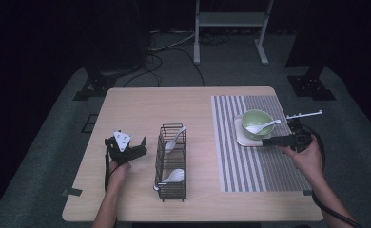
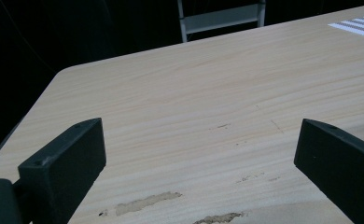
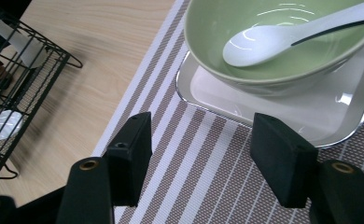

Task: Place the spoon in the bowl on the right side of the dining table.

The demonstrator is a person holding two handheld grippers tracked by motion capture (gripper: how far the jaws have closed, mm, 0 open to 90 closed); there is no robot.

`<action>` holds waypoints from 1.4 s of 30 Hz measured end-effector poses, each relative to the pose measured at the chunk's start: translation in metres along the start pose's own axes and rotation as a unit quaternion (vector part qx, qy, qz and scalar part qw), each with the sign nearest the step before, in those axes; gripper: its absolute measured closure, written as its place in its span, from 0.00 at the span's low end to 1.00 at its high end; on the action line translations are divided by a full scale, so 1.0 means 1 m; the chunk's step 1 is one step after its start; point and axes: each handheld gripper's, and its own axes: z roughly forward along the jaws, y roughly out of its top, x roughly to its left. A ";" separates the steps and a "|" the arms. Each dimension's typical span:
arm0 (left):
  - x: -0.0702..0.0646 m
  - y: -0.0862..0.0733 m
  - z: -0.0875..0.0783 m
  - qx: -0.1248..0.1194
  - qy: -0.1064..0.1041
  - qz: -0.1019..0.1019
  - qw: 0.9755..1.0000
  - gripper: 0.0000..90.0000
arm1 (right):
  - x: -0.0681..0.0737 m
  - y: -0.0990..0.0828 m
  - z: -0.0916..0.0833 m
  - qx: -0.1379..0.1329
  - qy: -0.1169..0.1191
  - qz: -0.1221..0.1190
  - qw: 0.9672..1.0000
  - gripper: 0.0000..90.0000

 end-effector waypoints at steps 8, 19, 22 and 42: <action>0.000 0.000 0.000 0.000 0.000 0.000 1.000 0.01 | 0.009 -0.003 0.001 0.002 0.008 -0.010 1.000 0.41; 0.000 0.000 0.000 0.001 0.000 0.001 1.000 0.01 | 0.021 -0.008 0.008 0.012 0.008 -0.031 0.999 0.41; 0.000 0.000 0.000 0.000 0.001 0.001 1.000 0.01 | 0.025 -0.009 0.010 0.015 0.011 -0.036 0.999 0.41; 0.000 0.000 0.000 0.000 0.000 0.001 1.000 0.01 | 0.044 -0.023 0.021 0.026 0.024 -0.064 0.997 0.41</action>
